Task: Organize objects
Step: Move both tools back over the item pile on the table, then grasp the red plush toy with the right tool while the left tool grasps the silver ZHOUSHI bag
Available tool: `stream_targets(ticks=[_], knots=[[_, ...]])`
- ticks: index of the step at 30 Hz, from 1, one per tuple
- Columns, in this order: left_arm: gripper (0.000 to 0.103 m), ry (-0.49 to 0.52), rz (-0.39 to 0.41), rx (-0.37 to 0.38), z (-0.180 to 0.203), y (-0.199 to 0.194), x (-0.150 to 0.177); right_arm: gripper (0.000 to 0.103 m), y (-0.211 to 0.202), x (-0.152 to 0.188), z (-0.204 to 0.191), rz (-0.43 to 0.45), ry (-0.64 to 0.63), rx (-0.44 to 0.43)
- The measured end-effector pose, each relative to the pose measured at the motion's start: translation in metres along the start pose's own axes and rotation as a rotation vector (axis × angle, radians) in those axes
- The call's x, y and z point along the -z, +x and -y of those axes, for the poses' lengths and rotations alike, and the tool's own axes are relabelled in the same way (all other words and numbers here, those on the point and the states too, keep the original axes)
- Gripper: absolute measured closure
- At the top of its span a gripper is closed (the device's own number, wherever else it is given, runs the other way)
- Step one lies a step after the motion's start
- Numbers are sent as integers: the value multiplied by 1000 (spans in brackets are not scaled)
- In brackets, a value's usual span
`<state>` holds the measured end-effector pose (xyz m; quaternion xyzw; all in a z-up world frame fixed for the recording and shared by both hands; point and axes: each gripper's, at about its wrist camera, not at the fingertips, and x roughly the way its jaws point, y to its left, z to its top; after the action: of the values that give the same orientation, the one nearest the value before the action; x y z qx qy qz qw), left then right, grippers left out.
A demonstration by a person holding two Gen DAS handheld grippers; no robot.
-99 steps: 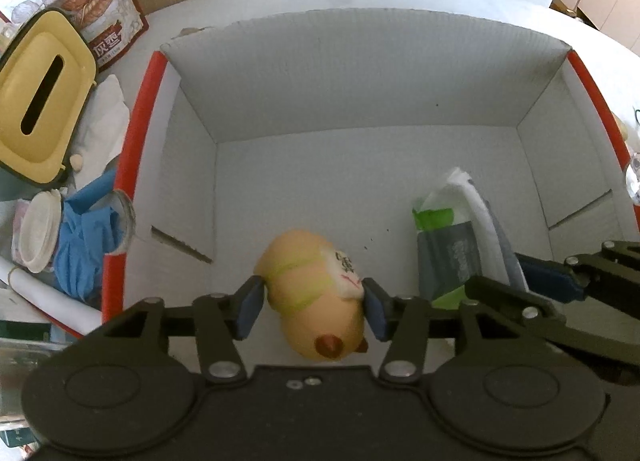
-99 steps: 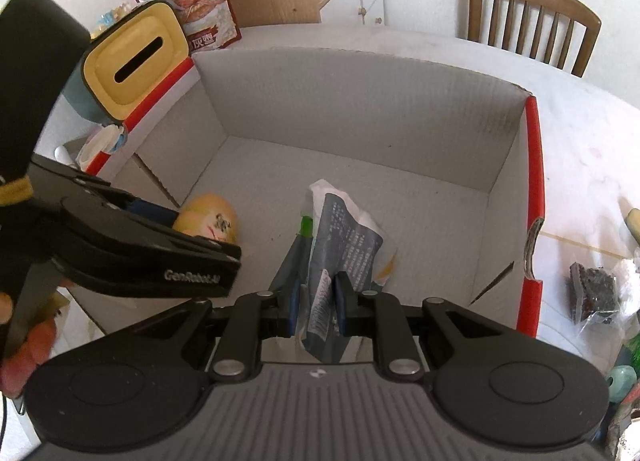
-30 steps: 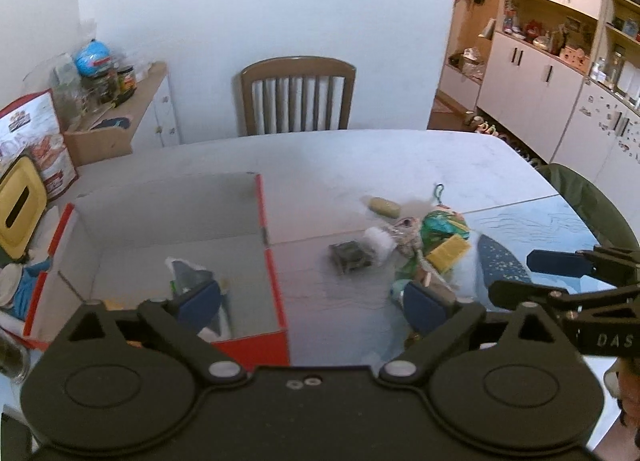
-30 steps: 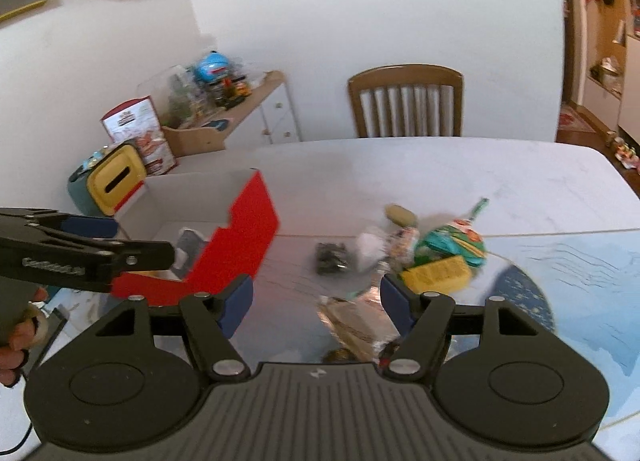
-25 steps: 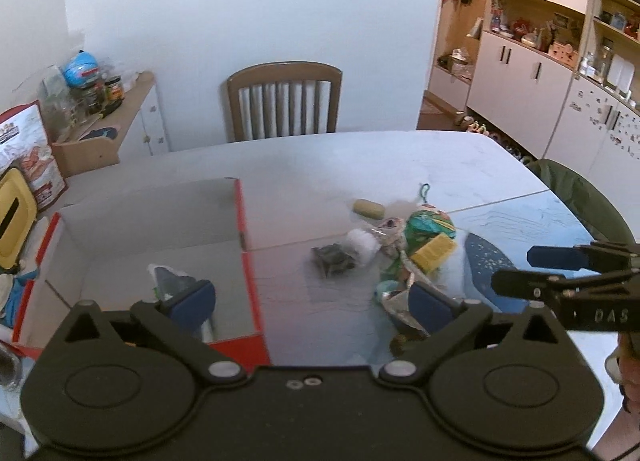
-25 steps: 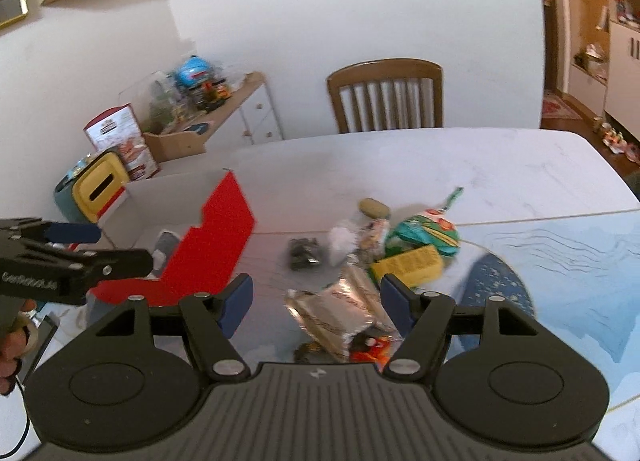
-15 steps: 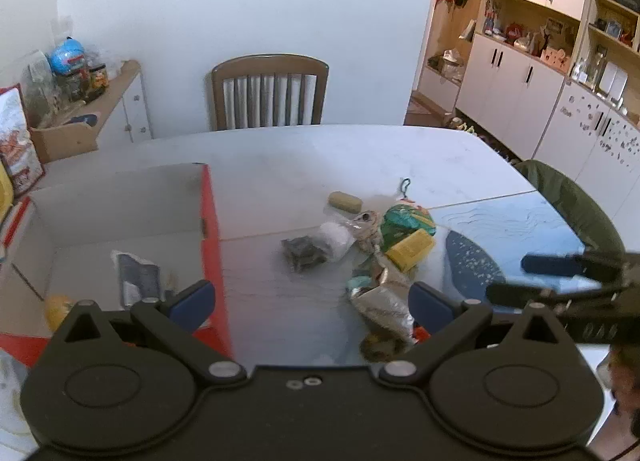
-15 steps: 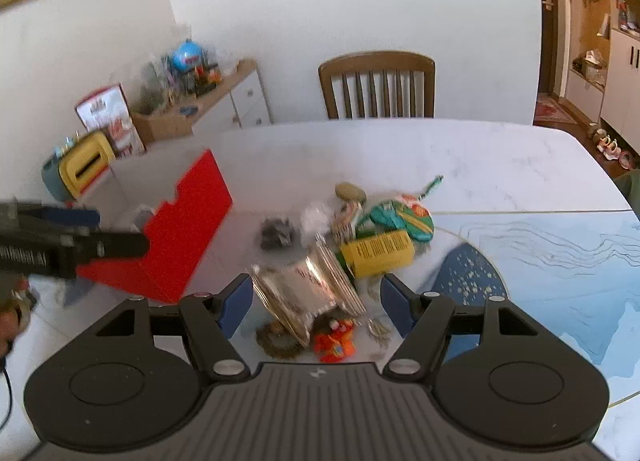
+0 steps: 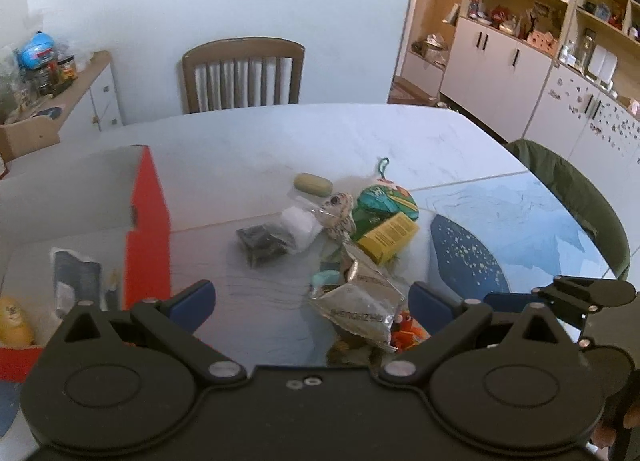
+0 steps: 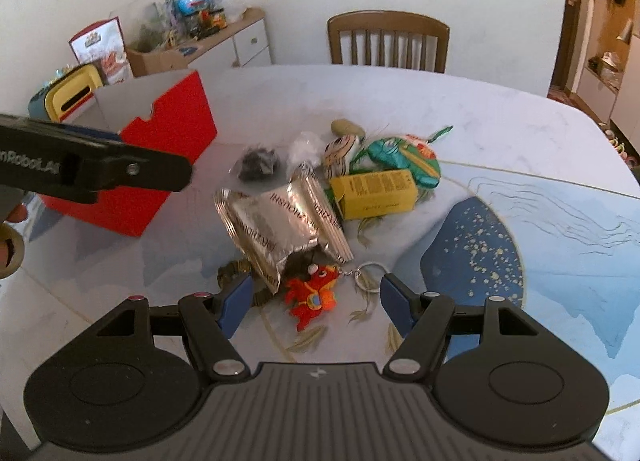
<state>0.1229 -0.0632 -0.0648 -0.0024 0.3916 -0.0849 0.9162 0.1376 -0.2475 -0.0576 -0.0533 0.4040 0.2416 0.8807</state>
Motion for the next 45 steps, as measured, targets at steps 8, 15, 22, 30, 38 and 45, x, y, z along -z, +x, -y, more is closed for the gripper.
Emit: stream_targets(ticks=[8,15,22,30,38,45], knots=[[1,88,-1,33,19,27,3,33,20,9,0,-32,-54,-26],[1,165,-5,49,32,49,9,35,32,15,0,-49,-83,-49],[7,227,-18,52,38,72,13,41,45,18,0,-68,-96,-59],[22,275,-35,52,42,88,13,49,55,17,1,-77,-106,-60],[29,307,-55,70,44,94,14,57,59,16,0,-75,-114,-59],[47,348,-68,93,49,94,14,57,59,18,-7,-78,-156,-47]])
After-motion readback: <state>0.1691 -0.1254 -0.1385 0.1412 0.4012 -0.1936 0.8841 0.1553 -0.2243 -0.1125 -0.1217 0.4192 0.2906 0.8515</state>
